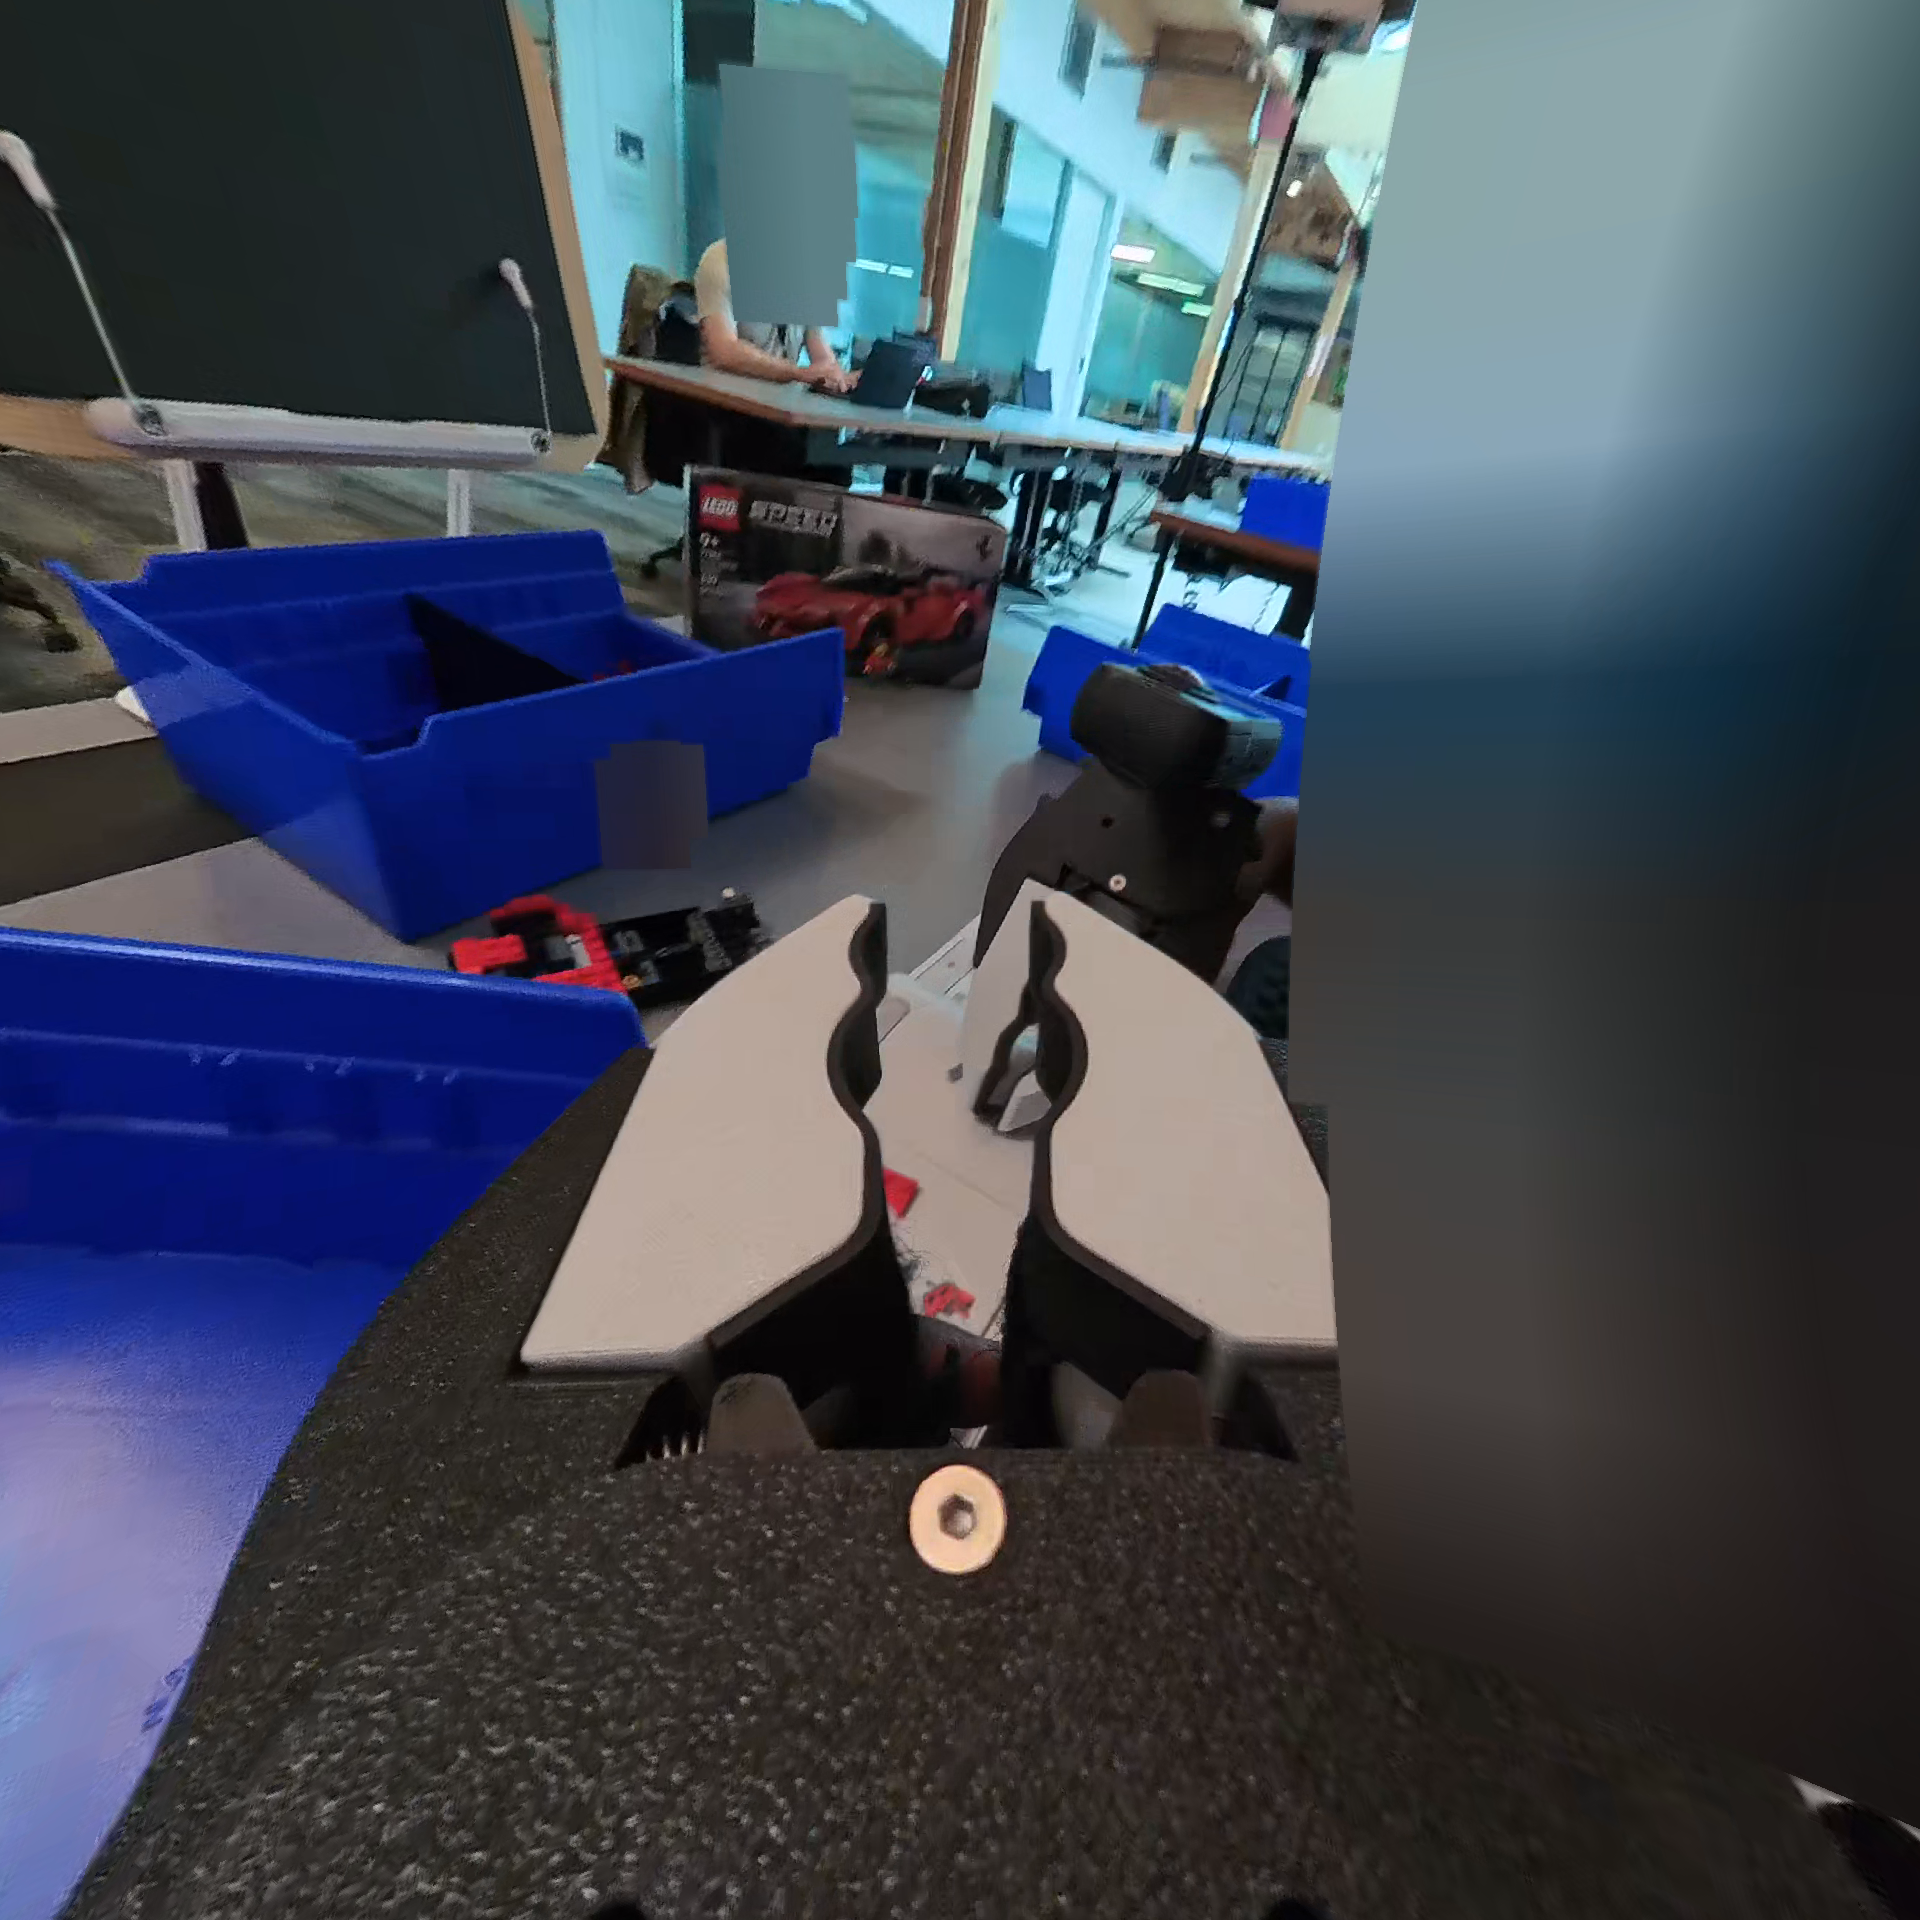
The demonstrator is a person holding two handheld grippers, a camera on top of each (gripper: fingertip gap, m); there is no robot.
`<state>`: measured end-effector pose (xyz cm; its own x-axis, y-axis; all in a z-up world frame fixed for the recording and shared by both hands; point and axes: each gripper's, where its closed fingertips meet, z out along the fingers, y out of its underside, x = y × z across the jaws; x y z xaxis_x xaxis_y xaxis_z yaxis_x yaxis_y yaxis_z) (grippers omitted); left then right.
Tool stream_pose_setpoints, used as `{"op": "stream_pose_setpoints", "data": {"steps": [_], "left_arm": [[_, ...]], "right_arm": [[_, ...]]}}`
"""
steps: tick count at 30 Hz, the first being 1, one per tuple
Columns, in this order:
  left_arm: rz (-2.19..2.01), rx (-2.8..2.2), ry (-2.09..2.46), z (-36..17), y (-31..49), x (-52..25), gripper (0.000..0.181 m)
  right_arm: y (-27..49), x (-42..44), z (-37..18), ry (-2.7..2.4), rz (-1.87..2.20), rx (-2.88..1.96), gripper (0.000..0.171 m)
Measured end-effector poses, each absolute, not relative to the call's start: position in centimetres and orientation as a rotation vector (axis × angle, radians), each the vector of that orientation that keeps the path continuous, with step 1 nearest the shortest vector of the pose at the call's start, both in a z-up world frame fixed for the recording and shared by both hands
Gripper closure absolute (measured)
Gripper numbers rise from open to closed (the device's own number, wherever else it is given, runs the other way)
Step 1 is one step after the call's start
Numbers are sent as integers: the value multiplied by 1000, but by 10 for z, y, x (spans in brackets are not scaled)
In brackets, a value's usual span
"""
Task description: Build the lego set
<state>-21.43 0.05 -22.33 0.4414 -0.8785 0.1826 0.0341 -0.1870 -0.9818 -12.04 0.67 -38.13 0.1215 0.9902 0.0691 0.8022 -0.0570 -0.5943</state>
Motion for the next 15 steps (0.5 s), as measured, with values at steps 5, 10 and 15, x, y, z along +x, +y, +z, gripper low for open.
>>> {"op": "stream_pose_setpoints", "data": {"steps": [5, 10, 15], "left_arm": [[-890, -1590, 834, -238, 0, -213, 155], [-870, -1597, 844, -243, -2, -214, 155], [-904, -1592, 813, -243, -3, -219, 155]], "right_arm": [[1, -143, -383, -1754, 571, -1893, 163], [0, -160, -386, -1768, 586, -1902, 163], [1, -161, -388, -1747, 604, -1932, 154]]}}
